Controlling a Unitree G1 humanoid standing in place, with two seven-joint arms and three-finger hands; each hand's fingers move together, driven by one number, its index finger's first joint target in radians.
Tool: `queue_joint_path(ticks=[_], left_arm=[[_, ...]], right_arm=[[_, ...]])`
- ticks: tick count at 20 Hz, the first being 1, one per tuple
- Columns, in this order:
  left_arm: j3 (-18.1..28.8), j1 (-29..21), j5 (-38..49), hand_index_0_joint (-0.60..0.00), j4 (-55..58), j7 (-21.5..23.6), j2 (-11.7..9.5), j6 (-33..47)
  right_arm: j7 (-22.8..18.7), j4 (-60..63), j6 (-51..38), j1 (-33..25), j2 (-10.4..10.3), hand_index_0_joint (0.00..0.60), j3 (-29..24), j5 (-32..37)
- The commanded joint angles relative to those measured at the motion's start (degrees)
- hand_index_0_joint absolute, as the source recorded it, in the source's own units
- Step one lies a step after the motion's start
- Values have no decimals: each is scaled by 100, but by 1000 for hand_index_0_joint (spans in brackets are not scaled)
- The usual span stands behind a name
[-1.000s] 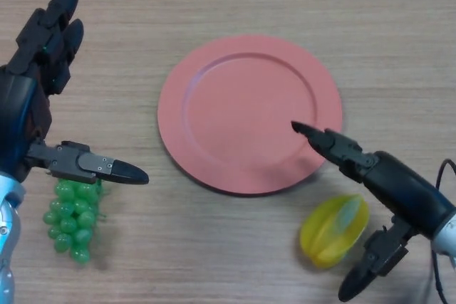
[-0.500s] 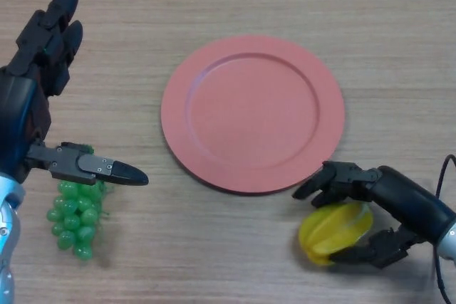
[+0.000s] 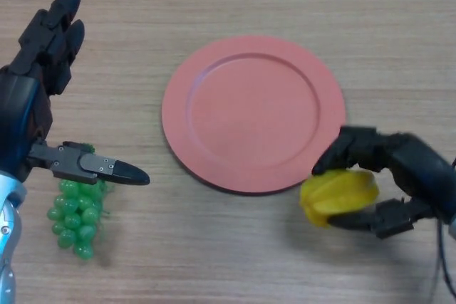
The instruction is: Pick up the yellow starfruit and place it on the plate
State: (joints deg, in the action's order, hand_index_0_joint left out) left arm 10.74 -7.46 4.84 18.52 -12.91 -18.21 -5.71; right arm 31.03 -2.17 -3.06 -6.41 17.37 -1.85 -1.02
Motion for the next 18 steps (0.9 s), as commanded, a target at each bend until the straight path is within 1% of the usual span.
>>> queue_joint_path(ticks=[1, 3, 4, 5, 7, 8, 9, 10, 12, 13, 15, 16, 17, 18], left_arm=[[269, -190, -40, 0, 273, 166, -237, 618], [293, -216, 10, 0, 316, 168, -245, 623], [299, -193, 66, 0, 370, 179, -236, 629], [309, -190, 116, 0, 413, 178, -234, 599], [374, -181, 224, 0, 536, 108, -270, 481], [387, -145, 235, 0, 572, 92, -265, 471], [398, -147, 225, 0, 577, 97, -269, 482], [407, -137, 221, 0, 616, 106, -269, 474], [416, -124, 227, 0, 628, 116, -259, 505], [424, -121, 246, 0, 628, 119, -255, 512], [451, -60, 280, 0, 667, 94, -256, 493], [484, -24, 305, 0, 695, 58, -265, 427], [501, -13, 310, 0, 696, 45, -270, 410], [549, 6, 308, 0, 702, 24, -281, 431]], right_arm=[[-85, -518, -370, -263, 46, 600, -277, 336], [-127, -629, -55, -437, 0, 600, -187, 335], [-255, -398, -211, -712, -20, 600, -100, 135], [-246, -324, -289, -782, -14, 600, -59, 45], [-341, -462, 288, -922, -161, 600, 20, 276], [-496, -207, 110, -1148, -208, 600, 143, 109], [-541, -27, -91, -1236, -228, 600, 203, -16], [-638, 227, -102, -1418, -334, 600, 259, -84], [-805, 648, -198, -1709, -467, 600, 346, -99], [-862, 854, -354, -1816, -490, 600, 389, -184], [-1101, 1550, -959, -2063, -553, 600, 501, -701], [-1454, 2121, -1433, -2263, -577, 600, 539, -1202], [-1571, 2346, -1683, -2315, -546, 600, 584, -1484], [-1718, 2582, -1698, -2398, -573, 600, 602, -1869]])
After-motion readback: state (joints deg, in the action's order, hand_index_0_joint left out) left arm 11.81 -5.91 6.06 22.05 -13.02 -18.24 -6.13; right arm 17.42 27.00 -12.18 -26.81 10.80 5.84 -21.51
